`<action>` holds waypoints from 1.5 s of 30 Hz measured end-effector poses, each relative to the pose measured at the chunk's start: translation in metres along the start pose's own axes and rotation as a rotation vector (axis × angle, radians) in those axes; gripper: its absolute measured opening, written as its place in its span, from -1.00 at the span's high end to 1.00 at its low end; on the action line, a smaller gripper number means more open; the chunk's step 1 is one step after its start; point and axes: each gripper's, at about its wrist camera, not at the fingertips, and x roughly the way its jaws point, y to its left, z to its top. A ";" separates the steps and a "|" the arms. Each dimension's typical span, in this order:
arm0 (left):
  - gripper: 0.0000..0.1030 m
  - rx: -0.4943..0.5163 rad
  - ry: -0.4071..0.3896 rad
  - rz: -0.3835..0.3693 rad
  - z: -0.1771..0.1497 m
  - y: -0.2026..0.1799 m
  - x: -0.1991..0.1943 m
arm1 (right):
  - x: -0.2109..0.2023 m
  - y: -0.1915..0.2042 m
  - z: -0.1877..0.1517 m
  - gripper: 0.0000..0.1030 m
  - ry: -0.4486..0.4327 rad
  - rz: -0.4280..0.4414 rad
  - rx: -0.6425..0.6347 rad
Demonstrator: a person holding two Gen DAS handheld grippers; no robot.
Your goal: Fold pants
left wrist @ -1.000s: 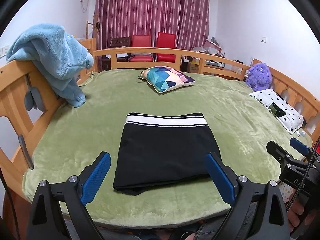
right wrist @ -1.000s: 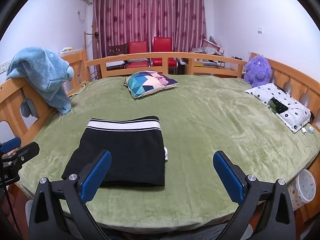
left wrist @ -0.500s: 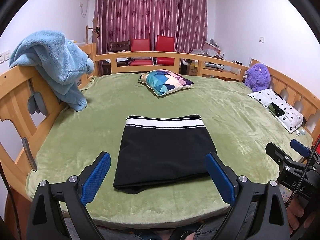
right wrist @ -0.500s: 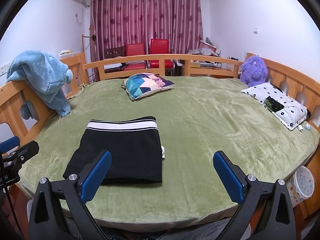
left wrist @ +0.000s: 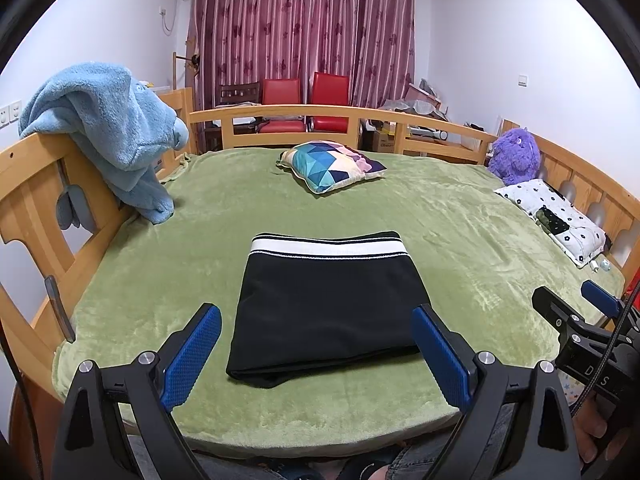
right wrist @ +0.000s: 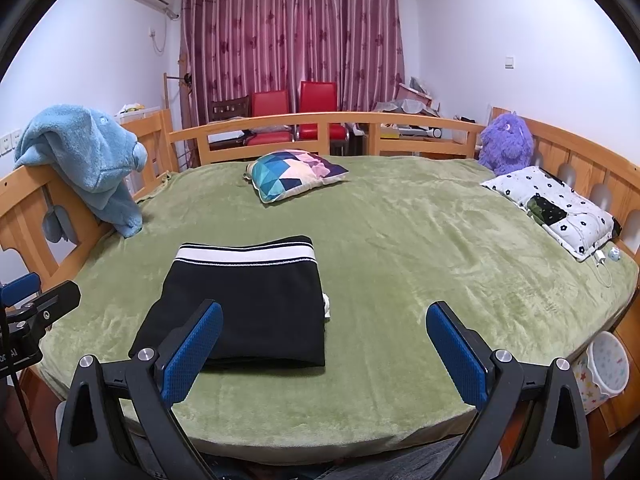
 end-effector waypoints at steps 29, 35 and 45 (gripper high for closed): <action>-0.87 -0.019 -0.001 0.009 0.003 0.003 -0.004 | -0.004 0.003 0.002 -0.95 0.003 -0.018 0.002; -0.87 -0.019 -0.001 0.010 0.003 0.004 -0.004 | -0.004 0.003 0.002 -0.95 0.002 -0.016 0.003; -0.87 -0.019 -0.005 0.010 0.003 0.004 -0.005 | -0.005 0.005 0.002 -0.95 0.000 -0.014 0.002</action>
